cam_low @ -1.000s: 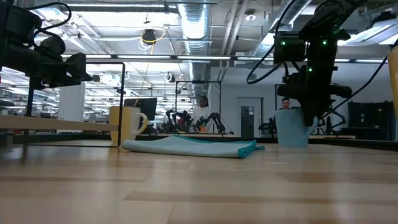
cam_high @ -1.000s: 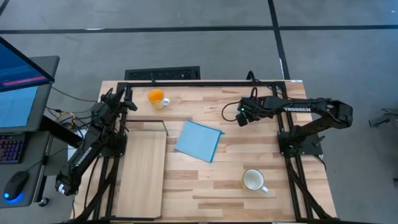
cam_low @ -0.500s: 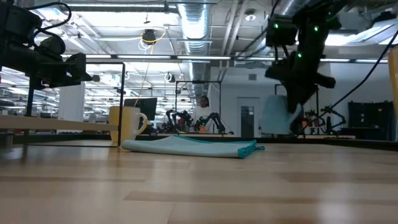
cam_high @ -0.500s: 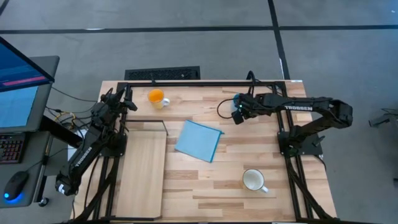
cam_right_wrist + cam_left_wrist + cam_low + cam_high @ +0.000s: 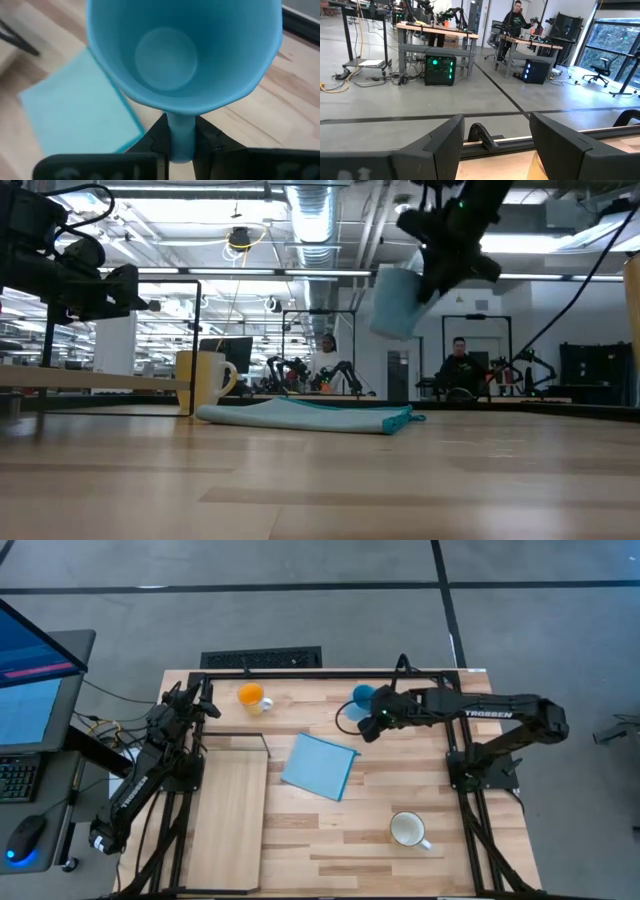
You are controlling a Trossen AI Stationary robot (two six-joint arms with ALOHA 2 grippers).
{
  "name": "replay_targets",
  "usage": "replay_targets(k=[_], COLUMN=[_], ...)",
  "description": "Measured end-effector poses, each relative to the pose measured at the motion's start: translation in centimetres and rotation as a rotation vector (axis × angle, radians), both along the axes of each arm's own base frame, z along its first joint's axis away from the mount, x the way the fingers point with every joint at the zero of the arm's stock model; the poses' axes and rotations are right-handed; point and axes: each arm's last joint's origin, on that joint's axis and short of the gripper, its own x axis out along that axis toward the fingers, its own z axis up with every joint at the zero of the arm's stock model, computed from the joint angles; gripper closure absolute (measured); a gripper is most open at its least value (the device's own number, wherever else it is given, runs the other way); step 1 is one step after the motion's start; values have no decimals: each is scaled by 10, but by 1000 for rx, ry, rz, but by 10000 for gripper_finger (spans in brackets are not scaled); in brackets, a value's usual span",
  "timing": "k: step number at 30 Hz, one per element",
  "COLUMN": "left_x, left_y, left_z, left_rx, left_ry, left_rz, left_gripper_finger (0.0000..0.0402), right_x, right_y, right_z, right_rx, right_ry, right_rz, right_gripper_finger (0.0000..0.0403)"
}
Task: Stack small to large cups/mugs on shelf
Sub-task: Put the blue mug on the shelf
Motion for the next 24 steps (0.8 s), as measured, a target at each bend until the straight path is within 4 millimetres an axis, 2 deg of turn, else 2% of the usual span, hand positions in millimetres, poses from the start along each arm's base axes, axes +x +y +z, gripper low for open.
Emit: replay_targets(k=[4,9,14,24], left_x=[0,0,0,0], left_y=[0,0,0,0], left_z=[0,0,0,0], left_rx=[0,0,0,0], left_ry=[0,0,0,0], left_rz=[0,0,-3,-2], left_gripper_finger=[184,184,184,184], right_x=[6,28,64,128], right_y=[11,24,36,59], right_z=[10,11,14,41], right_rx=[-11,-35,-70,-108], right_ry=[-52,-46,-21,0], right_rz=[48,144,265,595], right_gripper_finger=[344,344,344,344])
